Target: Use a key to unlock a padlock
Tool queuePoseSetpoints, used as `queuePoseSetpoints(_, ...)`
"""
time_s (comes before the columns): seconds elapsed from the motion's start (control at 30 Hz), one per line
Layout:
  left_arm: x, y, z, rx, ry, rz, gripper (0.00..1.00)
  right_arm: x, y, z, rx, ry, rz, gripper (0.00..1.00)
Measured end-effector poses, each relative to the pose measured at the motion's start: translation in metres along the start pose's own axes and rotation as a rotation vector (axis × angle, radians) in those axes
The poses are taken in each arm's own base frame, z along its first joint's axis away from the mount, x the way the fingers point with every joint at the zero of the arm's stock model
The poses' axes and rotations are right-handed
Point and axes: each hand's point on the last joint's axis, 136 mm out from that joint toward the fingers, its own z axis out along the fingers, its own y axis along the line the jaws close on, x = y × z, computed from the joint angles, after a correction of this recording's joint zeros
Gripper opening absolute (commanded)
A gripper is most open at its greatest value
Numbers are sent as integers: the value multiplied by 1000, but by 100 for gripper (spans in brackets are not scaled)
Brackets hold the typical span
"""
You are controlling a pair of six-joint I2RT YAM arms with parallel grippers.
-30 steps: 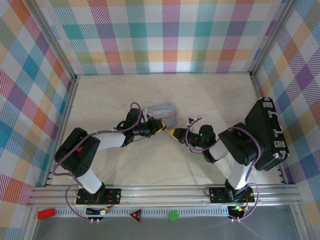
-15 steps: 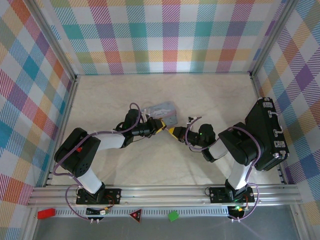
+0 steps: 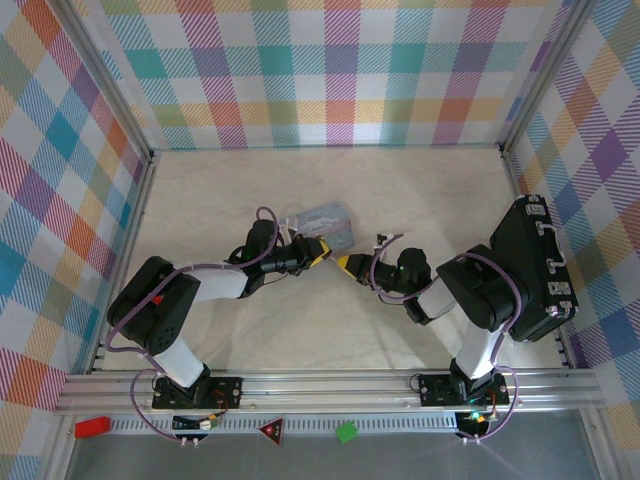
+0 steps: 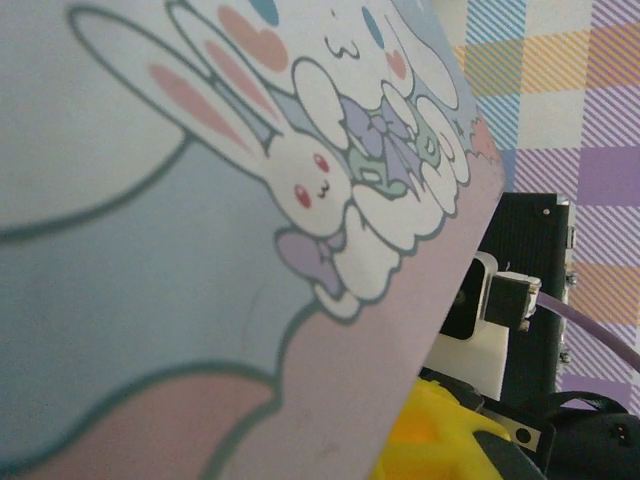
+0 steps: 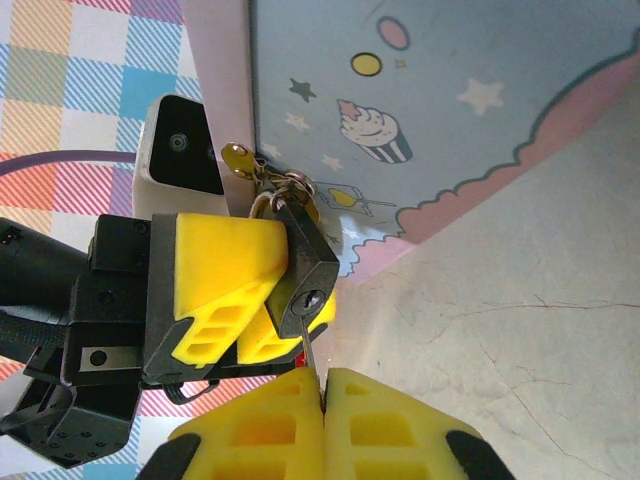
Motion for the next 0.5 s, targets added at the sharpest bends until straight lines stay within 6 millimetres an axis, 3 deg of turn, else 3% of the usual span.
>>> queuePoseSetpoints(0.5, -1, -1, -2, 19, -7, -18, 0, 0, 0, 0, 1, 1, 1, 0)
